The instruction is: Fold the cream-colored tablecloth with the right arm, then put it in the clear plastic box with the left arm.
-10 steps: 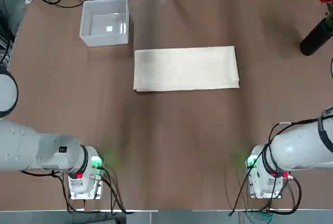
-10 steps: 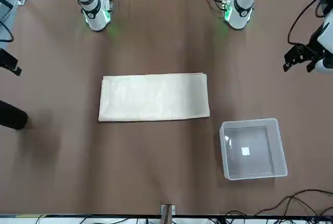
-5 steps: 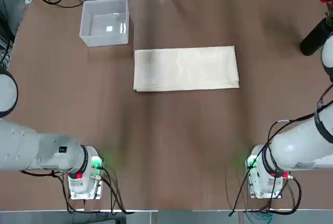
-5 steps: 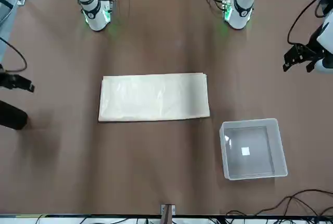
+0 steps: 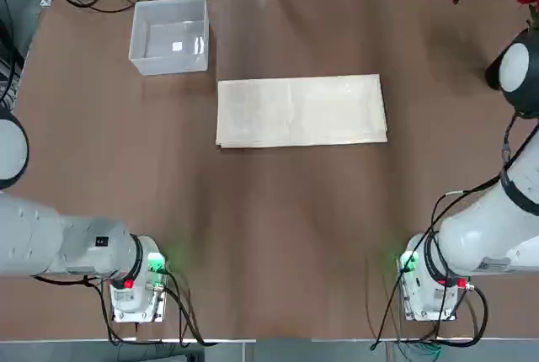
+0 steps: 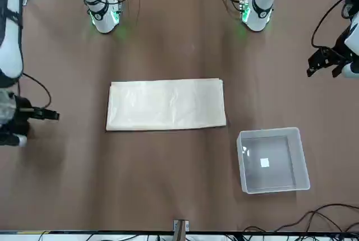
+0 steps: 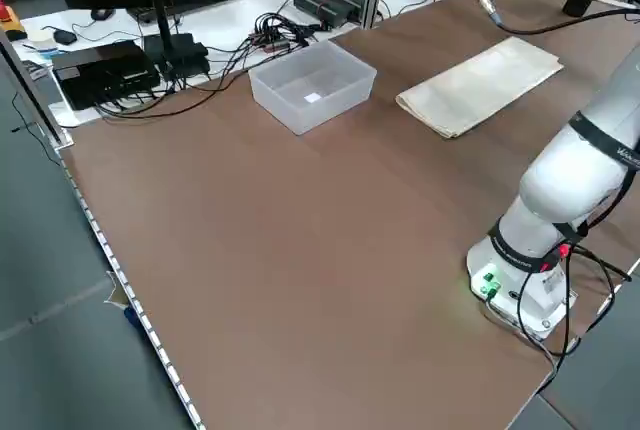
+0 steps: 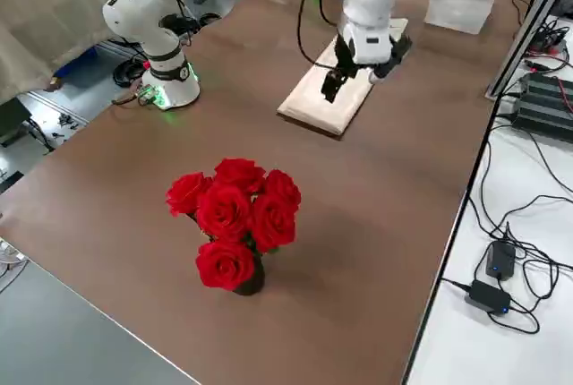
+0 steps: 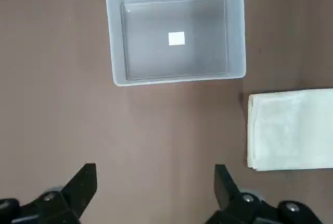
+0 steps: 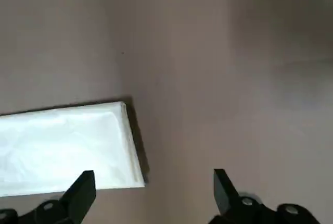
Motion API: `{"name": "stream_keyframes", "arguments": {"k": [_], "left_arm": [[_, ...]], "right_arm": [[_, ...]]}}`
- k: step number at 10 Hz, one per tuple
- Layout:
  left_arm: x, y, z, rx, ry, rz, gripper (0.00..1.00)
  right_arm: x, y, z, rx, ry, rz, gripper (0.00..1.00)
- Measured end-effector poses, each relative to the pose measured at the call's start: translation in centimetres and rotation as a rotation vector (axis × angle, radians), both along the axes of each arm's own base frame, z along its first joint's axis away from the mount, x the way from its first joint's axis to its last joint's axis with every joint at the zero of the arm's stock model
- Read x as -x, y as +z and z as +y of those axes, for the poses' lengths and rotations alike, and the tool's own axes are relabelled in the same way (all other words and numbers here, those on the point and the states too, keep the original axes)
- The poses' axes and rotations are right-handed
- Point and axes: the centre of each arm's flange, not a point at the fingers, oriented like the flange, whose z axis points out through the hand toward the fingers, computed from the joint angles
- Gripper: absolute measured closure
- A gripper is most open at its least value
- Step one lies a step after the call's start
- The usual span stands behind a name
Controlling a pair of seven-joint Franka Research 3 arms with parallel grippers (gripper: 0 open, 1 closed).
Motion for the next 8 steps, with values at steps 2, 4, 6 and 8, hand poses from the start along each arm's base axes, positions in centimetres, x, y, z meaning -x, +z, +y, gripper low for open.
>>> {"name": "stream_keyframes", "arguments": {"k": [2, 4, 6, 8], "left_arm": [[0.0, 0.0, 0.2, 0.000, 0.003, 0.002, 0.00], [-0.1, -0.1, 0.3, 0.000, 0.006, 0.003, 0.00], [-0.1, -0.2, 0.4, 0.000, 0.006, 0.004, 0.00], [-0.1, -0.2, 0.4, 0.000, 0.006, 0.005, 0.00]], "right_arm": [[-0.9, -5.4, 0.2, -0.033, -0.029, -0.016, 0.00], [-0.3, -10.1, 1.1, -0.063, -0.053, -0.012, 0.00], [0.8, -13.6, 3.0, -0.081, -0.046, 0.005, 0.00], [2.4, -17.3, 4.5, -0.075, -0.016, 0.013, 0.00]]}}
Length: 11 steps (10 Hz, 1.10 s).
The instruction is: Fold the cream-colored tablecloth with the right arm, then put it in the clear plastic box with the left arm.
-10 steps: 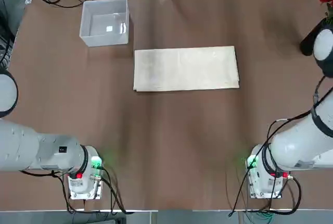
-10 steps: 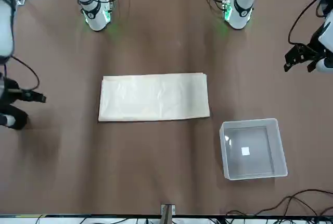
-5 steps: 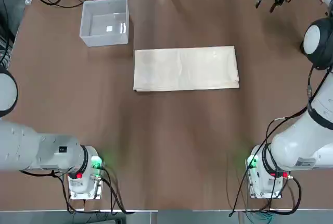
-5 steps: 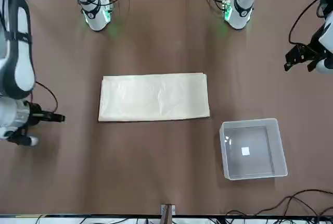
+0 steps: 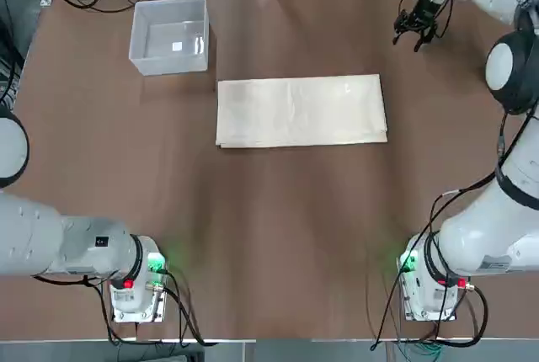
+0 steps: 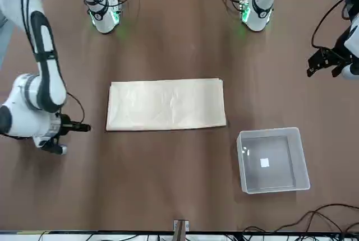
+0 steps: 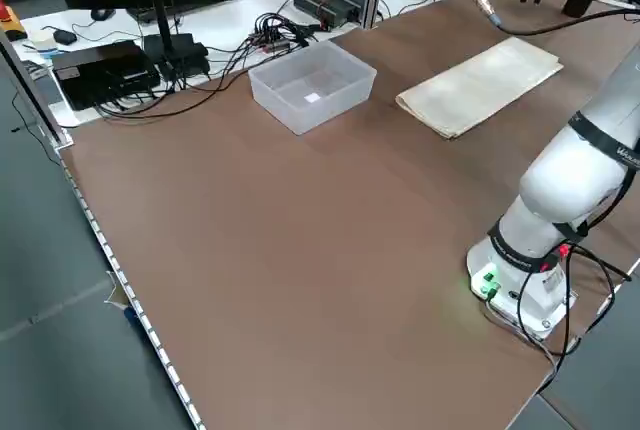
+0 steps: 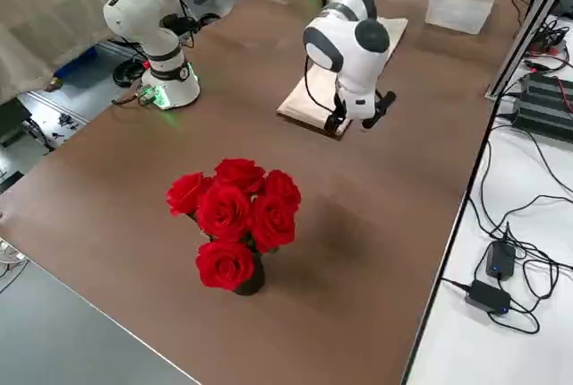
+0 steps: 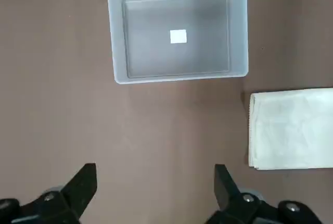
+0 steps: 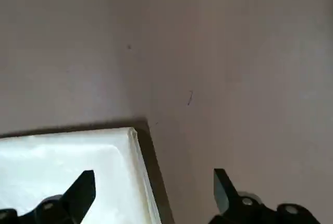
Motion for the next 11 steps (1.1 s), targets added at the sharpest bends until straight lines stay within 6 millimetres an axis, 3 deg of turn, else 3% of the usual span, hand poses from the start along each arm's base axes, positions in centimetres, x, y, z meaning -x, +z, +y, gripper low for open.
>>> {"name": "stream_keyframes", "arguments": {"k": [5, 7, 11], "left_arm": [[-0.1, -0.1, 0.0, 0.000, 0.000, 0.002, 0.00], [-0.1, -0.2, 0.0, 0.000, 0.000, 0.004, 0.00], [-0.1, -0.3, 0.0, 0.000, 0.000, 0.006, 0.00]], "right_arm": [[3.5, -4.5, 1.2, -0.016, 0.070, 0.087, 0.00], [4.4, -5.5, 2.9, -0.016, 0.097, 0.111, 0.00], [6.3, -7.4, 4.0, -0.017, 0.117, 0.162, 0.00]]}}
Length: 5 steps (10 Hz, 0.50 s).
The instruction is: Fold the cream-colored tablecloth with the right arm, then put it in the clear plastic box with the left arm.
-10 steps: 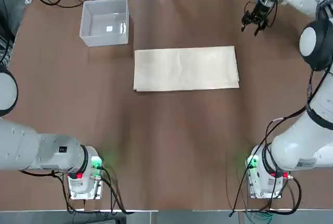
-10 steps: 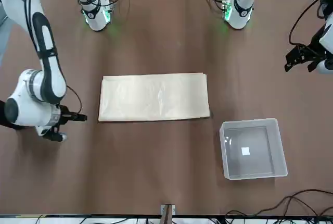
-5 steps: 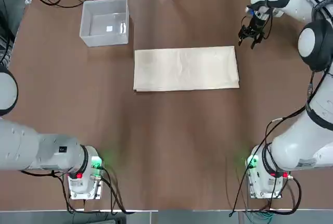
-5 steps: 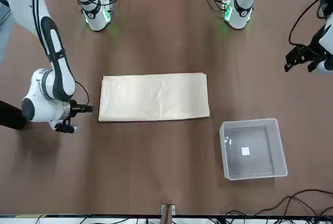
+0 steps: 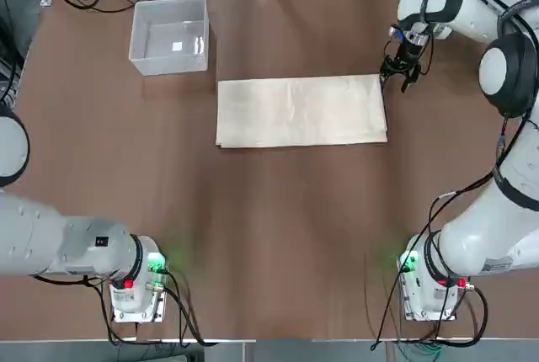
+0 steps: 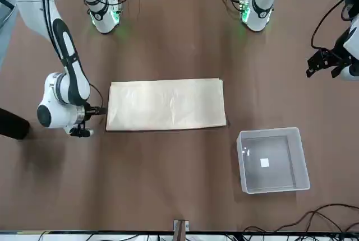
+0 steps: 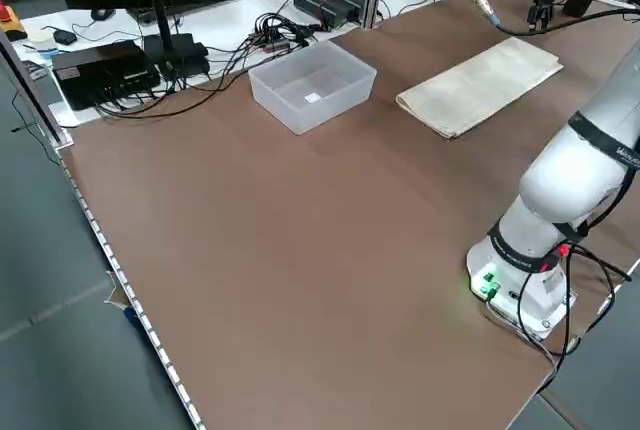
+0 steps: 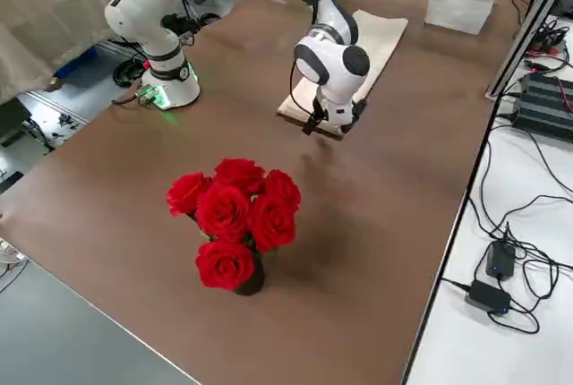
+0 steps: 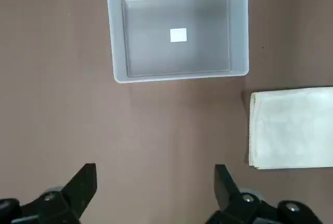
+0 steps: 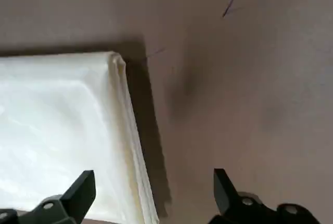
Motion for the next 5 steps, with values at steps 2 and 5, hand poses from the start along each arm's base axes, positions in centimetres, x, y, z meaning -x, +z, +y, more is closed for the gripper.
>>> {"name": "stream_keyframes", "arguments": {"k": [2, 5], "left_arm": [[0.0, 0.0, 0.0, 0.000, 0.000, 0.000, 0.00], [0.0, 0.0, 0.0, 0.000, -0.001, 0.000, 0.00]], "right_arm": [[0.6, -1.0, 1.9, 0.003, 0.033, 0.012, 0.00], [1.0, -2.8, 2.4, 0.010, 0.042, 0.029, 0.00]]}}
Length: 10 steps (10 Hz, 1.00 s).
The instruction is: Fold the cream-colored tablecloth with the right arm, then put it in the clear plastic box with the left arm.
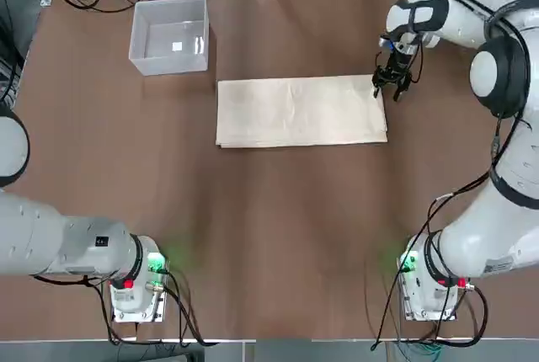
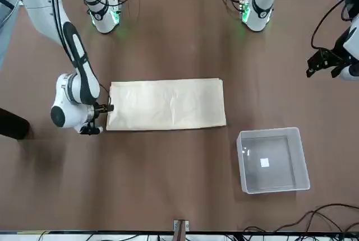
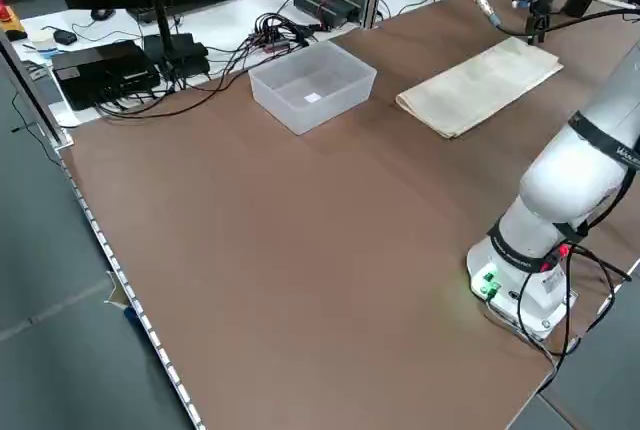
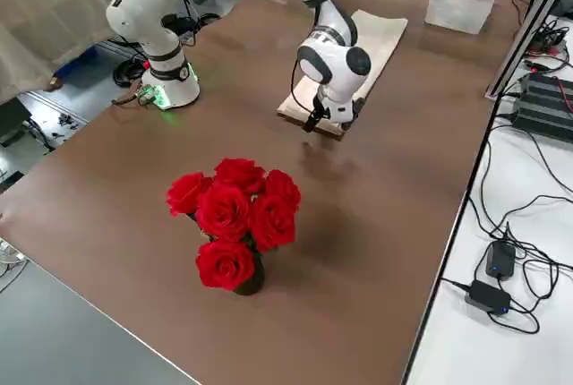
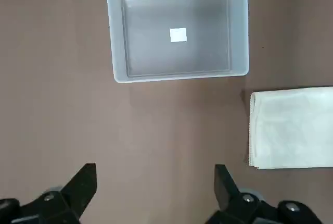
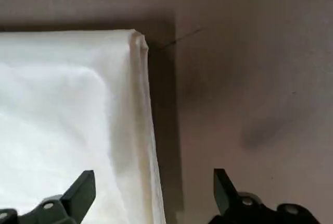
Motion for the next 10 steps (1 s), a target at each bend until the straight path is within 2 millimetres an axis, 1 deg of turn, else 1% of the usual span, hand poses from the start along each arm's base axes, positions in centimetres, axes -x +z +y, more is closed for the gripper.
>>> {"name": "stream_keyframes", "arguments": {"k": [2, 3, 5, 6, 7, 8, 9, 10], "left_arm": [[0.0, 0.0, 0.0, 0.000, 0.000, 0.000, 0.00], [0.0, 0.0, 0.0, 0.000, -0.001, 0.000, 0.00], [0.0, -0.1, 0.0, 0.000, -0.001, 0.002, 0.00], [0.0, -0.1, 0.0, 0.000, -0.001, 0.003, 0.00], [0.0, -0.1, 0.0, 0.000, -0.001, 0.004, 0.00], [0.0, -0.2, -0.1, 0.000, -0.001, 0.005, 0.00], [-0.1, -0.3, -0.1, 0.000, -0.001, 0.006, 0.00], [-0.1, -0.3, -0.1, 0.000, -0.001, 0.008, 0.00]], "right_arm": [[0.4, -1.5, 0.7, 0.000, 0.011, 0.017, 0.00], [0.5, -2.0, 1.1, -0.001, 0.017, 0.020, 0.00], [0.6, -2.2, 2.0, -0.005, 0.030, 0.020, 0.00], [0.6, -2.1, 2.4, -0.013, 0.026, 0.019, 0.04], [0.6, -2.1, 2.9, -0.022, 0.020, 0.015, 0.04], [0.6, -2.1, 3.4, -0.025, 0.022, 0.009, 0.13], [0.5, -2.0, 3.3, -0.024, 0.022, 0.007, 0.22], [0.5, -2.0, 3.2, -0.023, 0.020, 0.006, 0.27]]}}
